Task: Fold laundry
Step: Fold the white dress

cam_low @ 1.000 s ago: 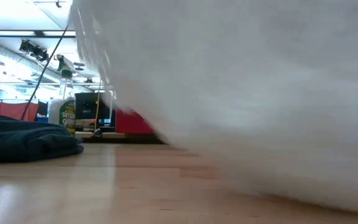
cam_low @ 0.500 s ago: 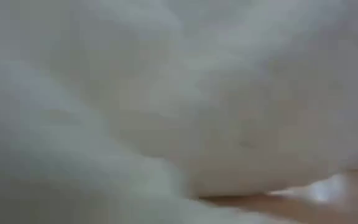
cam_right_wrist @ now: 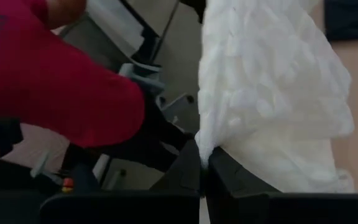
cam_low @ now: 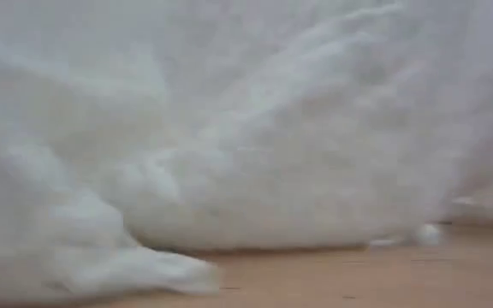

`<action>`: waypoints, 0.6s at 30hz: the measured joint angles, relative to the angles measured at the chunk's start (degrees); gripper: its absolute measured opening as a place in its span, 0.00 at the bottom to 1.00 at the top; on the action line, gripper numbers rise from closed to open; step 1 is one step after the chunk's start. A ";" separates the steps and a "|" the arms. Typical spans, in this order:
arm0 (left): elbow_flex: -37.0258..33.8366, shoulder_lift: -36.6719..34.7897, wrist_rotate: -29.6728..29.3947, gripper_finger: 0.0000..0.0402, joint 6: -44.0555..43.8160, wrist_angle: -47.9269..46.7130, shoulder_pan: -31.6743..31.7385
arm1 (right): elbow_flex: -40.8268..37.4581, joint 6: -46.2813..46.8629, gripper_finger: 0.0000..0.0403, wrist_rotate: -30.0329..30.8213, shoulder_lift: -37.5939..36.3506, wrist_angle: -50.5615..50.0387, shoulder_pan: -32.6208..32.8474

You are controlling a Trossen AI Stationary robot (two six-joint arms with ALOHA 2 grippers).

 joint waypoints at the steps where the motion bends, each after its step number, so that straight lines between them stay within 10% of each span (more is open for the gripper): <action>1: 0.00 -0.05 0.00 0.00 0.00 0.05 0.17 | 0.00 0.23 0.02 0.29 0.02 -0.50 -0.13; 8: 0.02 0.04 2.35 0.00 -3.09 0.19 0.15 | 0.00 0.28 0.02 5.39 -0.09 -3.84 -0.40; 18: 0.02 0.54 0.09 0.00 -9.99 0.90 2.79 | -0.02 0.81 0.02 31.00 -3.83 -8.43 -0.40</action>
